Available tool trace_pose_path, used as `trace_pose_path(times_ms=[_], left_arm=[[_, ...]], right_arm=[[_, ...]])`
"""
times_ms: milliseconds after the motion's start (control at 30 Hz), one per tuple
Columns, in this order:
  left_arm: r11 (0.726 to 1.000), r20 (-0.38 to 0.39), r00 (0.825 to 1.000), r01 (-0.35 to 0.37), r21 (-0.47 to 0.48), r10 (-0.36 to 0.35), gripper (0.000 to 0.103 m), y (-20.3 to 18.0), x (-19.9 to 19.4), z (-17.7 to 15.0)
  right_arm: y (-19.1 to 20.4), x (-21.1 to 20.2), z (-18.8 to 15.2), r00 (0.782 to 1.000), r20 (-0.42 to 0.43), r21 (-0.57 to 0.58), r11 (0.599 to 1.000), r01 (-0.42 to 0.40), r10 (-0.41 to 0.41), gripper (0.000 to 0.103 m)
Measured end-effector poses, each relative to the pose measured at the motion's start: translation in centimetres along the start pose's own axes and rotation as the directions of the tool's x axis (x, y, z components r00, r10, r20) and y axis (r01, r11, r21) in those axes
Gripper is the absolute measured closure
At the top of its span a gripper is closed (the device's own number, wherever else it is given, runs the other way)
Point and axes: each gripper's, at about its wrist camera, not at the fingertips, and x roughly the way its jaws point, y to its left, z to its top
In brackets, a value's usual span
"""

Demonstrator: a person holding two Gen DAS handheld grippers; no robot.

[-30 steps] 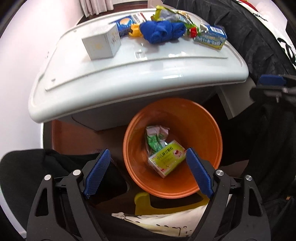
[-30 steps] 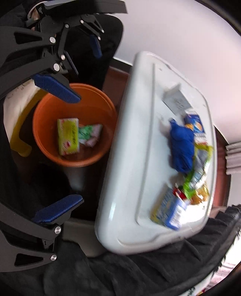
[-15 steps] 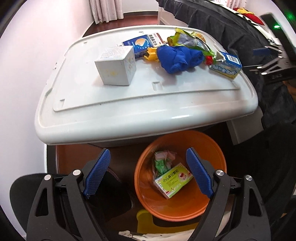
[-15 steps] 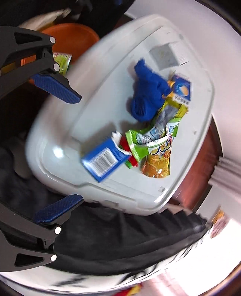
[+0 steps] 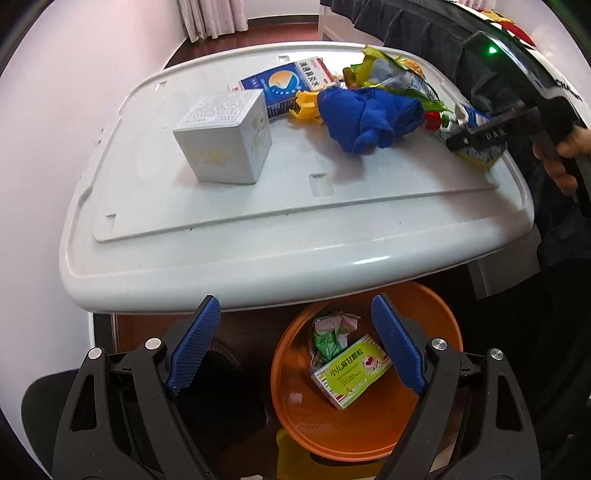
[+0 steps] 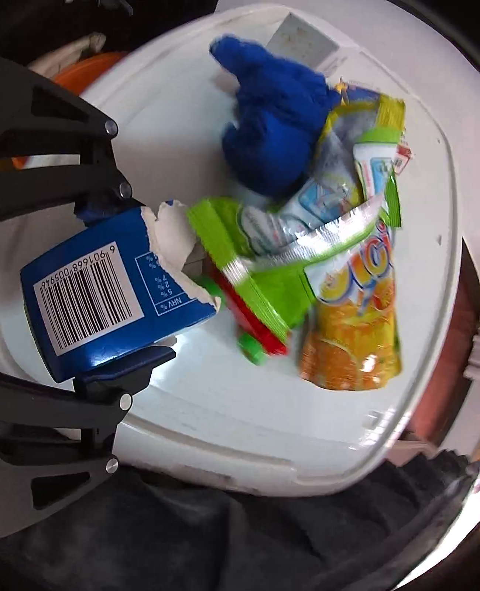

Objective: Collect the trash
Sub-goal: 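Grasp the blue barcode milk carton with the right tool, then grasp the white printed box with the left tool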

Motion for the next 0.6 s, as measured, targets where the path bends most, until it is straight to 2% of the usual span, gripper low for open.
trace_pose_path(times_ms=[100, 133, 200, 333, 467, 600], left_arm=[[1.000, 0.034, 0.999, -0.008, 0.023, 0.007, 0.021, 0.1, -0.8, 0.3], [1.000, 0.042, 0.999, -0.009, 0.028, 0.008, 0.021, 0.3, -0.9, 0.3], [1.000, 0.060, 0.998, -0.006, 0.020, 0.004, 0.021, 0.9, -1.3, 0.8], [1.000, 0.094, 0.996, 0.000, 0.014, -0.002, 0.021, 2.0, -1.3, 2.9], [0.998, 0.122, 0.992, -0.032, 0.057, 0.025, 0.021, 2.8, -0.2, 5.5], [0.998, 0.142, 0.989, -0.045, 0.032, 0.040, 0.021, 4.8, 1.4, 7.9]], right_arm=[[-0.4, -3.4, -2.0, 0.996, 0.080, 0.118, 0.992, -0.048, 0.038, 0.049], [-0.3, -4.9, -2.9, 0.991, 0.114, 0.156, 0.983, -0.093, 0.075, 0.049], [0.6, -7.2, -4.4, 0.980, 0.176, 0.160, 0.980, -0.119, 0.091, 0.049], [3.3, -9.5, -6.6, 0.964, 0.240, 0.139, 0.978, -0.154, 0.118, 0.049], [4.8, -10.1, -7.4, 0.952, 0.280, 0.132, 0.977, -0.167, 0.125, 0.049], [6.1, -10.1, -7.7, 0.950, 0.292, 0.132, 0.979, -0.154, 0.110, 0.048]])
